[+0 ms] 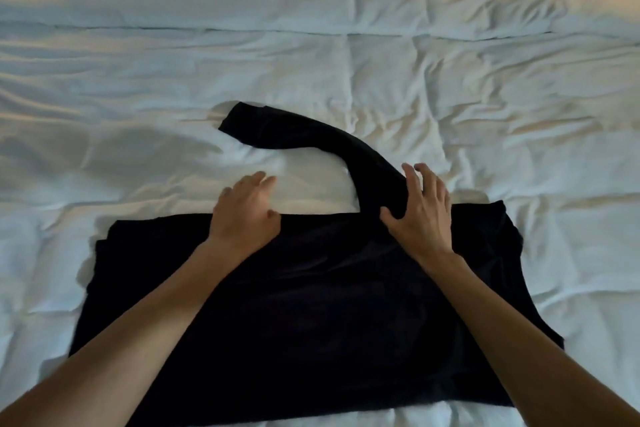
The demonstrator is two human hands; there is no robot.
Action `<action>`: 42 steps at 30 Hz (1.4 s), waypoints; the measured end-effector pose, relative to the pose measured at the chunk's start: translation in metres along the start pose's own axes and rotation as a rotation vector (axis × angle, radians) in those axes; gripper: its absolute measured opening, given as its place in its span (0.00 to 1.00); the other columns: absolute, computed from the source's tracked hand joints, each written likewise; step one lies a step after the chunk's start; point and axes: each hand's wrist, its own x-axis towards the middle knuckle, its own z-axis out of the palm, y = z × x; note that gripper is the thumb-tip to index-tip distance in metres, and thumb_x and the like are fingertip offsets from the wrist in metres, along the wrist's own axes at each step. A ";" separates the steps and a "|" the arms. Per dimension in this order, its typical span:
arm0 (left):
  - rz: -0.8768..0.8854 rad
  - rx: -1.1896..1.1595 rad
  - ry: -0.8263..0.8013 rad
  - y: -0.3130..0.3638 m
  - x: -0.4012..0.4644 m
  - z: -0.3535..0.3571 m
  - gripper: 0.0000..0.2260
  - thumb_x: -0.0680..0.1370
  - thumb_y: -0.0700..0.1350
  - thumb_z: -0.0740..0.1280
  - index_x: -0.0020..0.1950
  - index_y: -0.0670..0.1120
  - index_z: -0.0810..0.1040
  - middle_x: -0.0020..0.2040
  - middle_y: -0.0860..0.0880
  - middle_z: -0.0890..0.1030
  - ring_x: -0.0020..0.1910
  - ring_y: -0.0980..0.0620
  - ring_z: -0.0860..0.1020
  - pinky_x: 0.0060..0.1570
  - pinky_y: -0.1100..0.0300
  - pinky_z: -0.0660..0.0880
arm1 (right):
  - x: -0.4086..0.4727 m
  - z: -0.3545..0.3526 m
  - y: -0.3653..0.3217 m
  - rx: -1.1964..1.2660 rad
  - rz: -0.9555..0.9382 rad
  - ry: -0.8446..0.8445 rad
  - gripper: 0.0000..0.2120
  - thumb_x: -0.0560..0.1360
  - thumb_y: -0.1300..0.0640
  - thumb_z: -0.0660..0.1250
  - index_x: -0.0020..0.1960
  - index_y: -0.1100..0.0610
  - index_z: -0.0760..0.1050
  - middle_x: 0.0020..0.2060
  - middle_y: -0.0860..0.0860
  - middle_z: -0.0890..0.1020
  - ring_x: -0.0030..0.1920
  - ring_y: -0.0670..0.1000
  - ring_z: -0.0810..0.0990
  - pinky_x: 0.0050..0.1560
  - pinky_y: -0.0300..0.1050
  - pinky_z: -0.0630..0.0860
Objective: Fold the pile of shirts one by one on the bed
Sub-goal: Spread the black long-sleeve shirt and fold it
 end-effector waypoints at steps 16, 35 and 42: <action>-0.828 -1.834 -0.277 0.106 0.121 0.048 0.29 0.73 0.62 0.67 0.59 0.38 0.76 0.56 0.39 0.81 0.55 0.40 0.80 0.57 0.45 0.76 | -0.061 0.028 0.048 0.192 -0.095 0.104 0.29 0.75 0.59 0.71 0.73 0.60 0.67 0.70 0.60 0.67 0.62 0.59 0.70 0.63 0.55 0.71; -0.239 -2.254 0.114 -0.020 -0.020 0.001 0.39 0.71 0.70 0.65 0.68 0.39 0.74 0.68 0.40 0.75 0.67 0.42 0.73 0.70 0.43 0.65 | -0.072 0.007 0.044 0.465 0.120 0.167 0.10 0.66 0.70 0.71 0.42 0.58 0.75 0.41 0.48 0.76 0.46 0.53 0.73 0.47 0.46 0.72; -0.734 -2.037 0.289 -0.097 -0.091 0.026 0.26 0.75 0.68 0.64 0.63 0.52 0.82 0.63 0.48 0.81 0.61 0.48 0.80 0.59 0.49 0.76 | -0.130 0.009 0.047 0.065 -0.125 0.107 0.13 0.64 0.68 0.73 0.44 0.58 0.74 0.48 0.52 0.75 0.50 0.57 0.74 0.50 0.56 0.73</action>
